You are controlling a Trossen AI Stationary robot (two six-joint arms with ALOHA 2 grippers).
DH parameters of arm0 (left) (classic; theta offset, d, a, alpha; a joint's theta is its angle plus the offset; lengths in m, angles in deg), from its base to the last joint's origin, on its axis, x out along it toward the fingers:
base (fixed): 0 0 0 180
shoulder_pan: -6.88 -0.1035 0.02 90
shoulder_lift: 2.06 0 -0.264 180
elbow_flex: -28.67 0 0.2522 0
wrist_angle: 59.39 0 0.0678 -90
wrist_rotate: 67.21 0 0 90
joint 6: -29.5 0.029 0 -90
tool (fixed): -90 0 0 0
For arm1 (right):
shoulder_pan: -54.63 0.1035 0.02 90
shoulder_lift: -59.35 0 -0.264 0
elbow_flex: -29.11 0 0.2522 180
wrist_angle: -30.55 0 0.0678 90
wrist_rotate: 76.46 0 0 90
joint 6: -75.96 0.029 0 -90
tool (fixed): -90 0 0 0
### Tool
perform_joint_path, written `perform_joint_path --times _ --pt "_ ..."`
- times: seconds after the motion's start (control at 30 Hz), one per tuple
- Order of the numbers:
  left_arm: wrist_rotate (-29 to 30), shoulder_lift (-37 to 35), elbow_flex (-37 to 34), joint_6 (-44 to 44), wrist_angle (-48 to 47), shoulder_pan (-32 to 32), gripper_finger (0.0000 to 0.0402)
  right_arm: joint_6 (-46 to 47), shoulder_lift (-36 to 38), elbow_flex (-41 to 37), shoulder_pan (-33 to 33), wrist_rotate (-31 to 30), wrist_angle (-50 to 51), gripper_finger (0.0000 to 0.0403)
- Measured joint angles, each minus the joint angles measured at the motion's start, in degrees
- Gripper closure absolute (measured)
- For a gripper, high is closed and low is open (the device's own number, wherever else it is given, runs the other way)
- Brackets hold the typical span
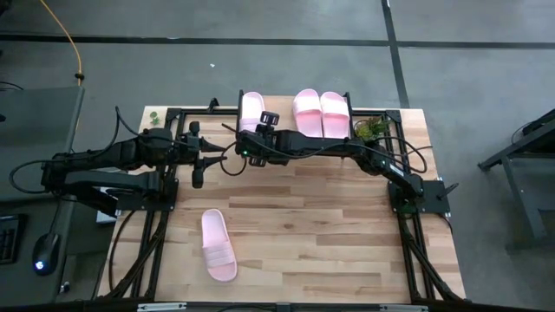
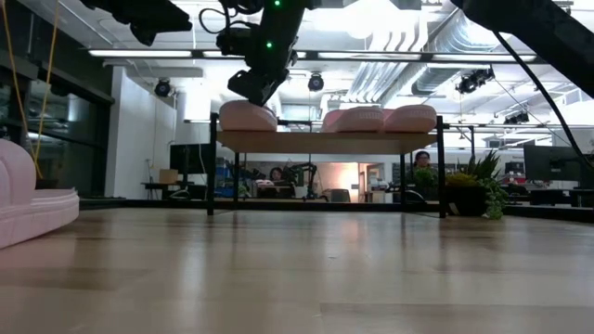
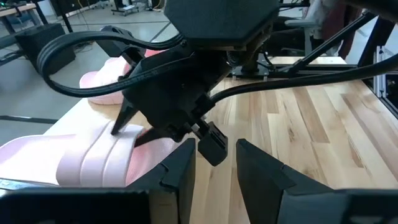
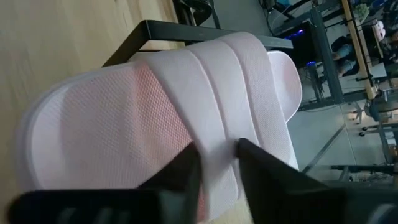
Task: Pick and place slides into the shelf
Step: Put the pink slide on the shelf
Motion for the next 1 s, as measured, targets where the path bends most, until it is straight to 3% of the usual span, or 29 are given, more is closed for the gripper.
perform_joint_path --times 0.2,1.0 --pt "0.00 0.00 0.00 0.00 0.00 -0.01 0.0300 0.17 0.00 0.00 0.00 -1.38 1.64 0.0394" --pt "0.00 0.00 0.00 0.02 0.00 -0.02 0.0300 11.40 0.00 0.02 0.65 -10.95 13.40 0.0402"
